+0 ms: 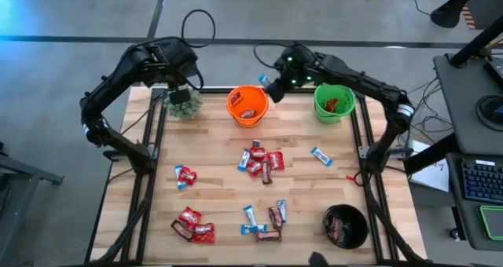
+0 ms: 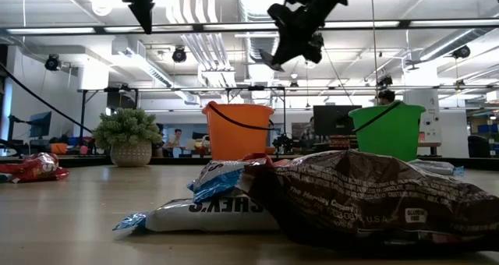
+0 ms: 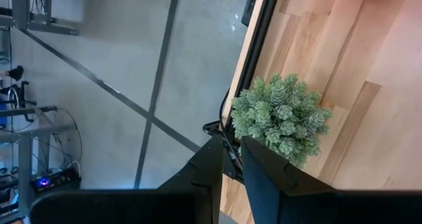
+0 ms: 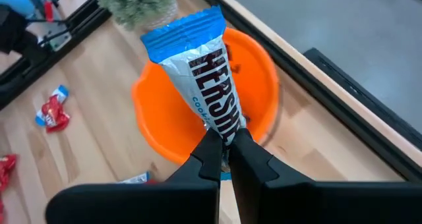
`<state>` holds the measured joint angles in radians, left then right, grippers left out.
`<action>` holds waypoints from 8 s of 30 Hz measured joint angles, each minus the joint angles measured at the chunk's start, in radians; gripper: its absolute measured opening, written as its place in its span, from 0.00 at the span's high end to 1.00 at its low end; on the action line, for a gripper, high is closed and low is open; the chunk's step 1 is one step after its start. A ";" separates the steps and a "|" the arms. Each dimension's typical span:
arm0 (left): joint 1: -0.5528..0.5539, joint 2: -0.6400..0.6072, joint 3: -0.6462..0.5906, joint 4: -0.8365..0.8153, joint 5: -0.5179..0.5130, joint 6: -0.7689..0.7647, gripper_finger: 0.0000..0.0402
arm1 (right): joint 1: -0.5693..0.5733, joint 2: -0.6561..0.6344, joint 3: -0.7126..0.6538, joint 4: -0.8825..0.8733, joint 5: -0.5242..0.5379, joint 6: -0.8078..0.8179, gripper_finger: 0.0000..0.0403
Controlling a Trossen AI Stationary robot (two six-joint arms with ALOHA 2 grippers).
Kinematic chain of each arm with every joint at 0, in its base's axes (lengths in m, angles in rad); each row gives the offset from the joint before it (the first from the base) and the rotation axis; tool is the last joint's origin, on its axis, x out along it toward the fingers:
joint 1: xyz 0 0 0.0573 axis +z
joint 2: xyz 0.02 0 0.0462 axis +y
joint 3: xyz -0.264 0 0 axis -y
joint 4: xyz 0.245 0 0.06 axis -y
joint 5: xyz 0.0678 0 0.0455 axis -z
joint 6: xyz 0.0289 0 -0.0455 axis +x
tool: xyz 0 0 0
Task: Sort candy
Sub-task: Put the white chocolate into the orange bucket, then put the brown chocolate into the black bucket
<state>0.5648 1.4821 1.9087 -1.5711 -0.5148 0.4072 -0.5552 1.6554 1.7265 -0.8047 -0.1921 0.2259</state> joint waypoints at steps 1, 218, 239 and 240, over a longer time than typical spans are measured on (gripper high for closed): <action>0.000 -0.003 0.000 0.000 0.000 0.000 0.91 | 0.008 0.014 0.014 0.000 0.000 -0.003 0.98; -0.998 0.008 -0.052 0.000 0.348 -0.844 0.45 | 0.917 0.036 -0.129 -0.089 0.115 0.519 0.51; -1.003 -0.135 -0.176 0.000 0.378 -1.081 0.45 | 0.929 0.228 -0.129 0.039 -0.089 0.397 0.51; -1.003 -0.138 -0.176 0.000 0.384 -1.089 0.45 | 0.930 0.232 -0.128 0.041 -0.089 0.386 0.51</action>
<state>-0.4381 1.3436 1.7327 -1.5711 -0.1310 -0.6823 0.3748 1.8874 1.5982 -0.7639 -0.2811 0.6123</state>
